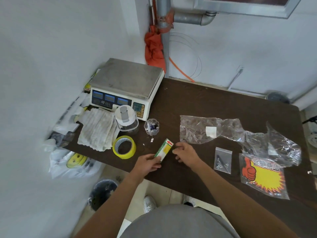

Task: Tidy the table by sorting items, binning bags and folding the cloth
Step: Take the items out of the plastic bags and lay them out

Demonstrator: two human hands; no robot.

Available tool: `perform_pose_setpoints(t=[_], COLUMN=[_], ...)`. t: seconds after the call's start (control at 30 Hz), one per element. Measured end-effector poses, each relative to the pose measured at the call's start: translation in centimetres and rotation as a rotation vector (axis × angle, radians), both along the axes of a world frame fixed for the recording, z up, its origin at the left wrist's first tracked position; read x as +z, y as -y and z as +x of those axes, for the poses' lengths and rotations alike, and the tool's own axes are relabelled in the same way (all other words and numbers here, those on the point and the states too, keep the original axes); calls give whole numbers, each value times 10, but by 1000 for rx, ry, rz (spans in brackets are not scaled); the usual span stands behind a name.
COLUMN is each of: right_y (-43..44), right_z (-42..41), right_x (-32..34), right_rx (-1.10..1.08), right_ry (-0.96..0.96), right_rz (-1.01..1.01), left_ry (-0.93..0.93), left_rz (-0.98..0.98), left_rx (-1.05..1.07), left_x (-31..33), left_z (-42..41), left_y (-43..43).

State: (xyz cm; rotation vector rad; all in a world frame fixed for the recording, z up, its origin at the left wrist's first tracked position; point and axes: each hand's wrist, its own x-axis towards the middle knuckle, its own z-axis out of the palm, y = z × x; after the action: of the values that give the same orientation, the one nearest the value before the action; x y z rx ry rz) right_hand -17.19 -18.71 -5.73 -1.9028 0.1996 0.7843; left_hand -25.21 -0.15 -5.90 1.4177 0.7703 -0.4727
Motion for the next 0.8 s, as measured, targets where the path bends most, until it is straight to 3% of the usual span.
perform_pose_setpoints(t=[0.33, 0.8], right_y=[-30, -2], right_z=[-8, -10], right_x=[-12, -15], right_rx=[92, -18], right_ry=[-35, -63], right_rz=[-65, -130], left_ry=[-125, -164], left_rz=[-132, -20], left_rx=[405, 368], left_x=[-5, -7], left_z=[-5, 20], left_y=[-26, -32])
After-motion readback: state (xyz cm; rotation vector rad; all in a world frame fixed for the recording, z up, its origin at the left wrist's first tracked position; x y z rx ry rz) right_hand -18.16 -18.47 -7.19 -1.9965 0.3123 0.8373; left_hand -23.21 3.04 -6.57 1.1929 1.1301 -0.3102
